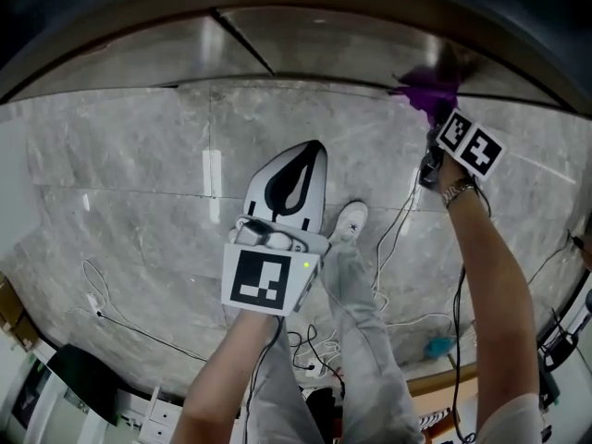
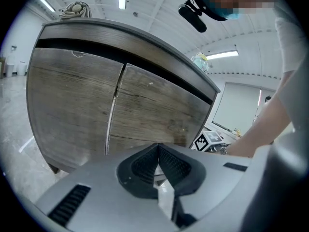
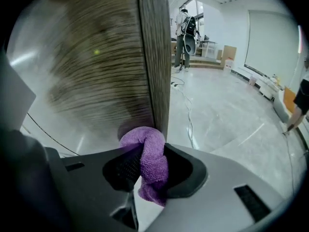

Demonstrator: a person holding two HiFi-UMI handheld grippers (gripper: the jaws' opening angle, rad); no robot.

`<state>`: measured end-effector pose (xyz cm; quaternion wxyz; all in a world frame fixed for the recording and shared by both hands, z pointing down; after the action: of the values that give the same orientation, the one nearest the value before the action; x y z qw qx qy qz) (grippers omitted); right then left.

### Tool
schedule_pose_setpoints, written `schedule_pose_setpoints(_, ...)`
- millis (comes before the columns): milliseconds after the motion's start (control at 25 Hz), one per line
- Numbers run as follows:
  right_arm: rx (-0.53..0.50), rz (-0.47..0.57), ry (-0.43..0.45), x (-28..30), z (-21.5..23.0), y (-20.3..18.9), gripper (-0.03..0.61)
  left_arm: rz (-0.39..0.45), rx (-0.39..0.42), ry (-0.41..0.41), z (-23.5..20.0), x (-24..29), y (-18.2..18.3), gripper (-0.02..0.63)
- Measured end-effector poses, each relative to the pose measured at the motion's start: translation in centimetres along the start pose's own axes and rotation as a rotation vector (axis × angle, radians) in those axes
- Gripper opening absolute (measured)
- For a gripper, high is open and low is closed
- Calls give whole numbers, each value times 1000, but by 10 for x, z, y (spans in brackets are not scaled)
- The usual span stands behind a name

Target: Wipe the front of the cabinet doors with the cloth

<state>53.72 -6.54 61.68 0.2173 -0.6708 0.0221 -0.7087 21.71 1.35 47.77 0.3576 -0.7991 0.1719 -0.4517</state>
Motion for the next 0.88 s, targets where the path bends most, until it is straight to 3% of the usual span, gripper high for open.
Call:
schedule_pose_setpoints(160, 17, -7, -5, 1, -6, -19, 118, -21, -5, -15, -8, -5, -8, 6)
schedule_pose_setpoints(320, -25, -51, -4, 10, -40, -52, 118, -32, 3, -22, -26, -27, -16, 6)
schedule_pose_setpoints(520, -81, -112, 74, 39, -131, -90, 118, -59, -3, 33, -67, -62, -27, 6)
schedule_pose_setpoints(760, -252, -142, 223, 75, -247, -93, 118, -18, -83, 167, -103, -87, -40, 6)
schedule_pose_setpoints(880, -246, -134, 228, 89, -272, -89, 118, 13, -122, 211, -112, -93, -49, 6)
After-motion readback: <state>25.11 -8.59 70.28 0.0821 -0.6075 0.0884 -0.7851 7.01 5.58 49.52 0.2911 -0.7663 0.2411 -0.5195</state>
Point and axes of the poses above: the fingertips, and each gripper's own axes: x forward along the fingers, z to its right, y out of its top, the point moved 8 cm from there along -x, backward along the fingers, and after that the axes turned 15 degrees about -z, right-handed, at the moved point
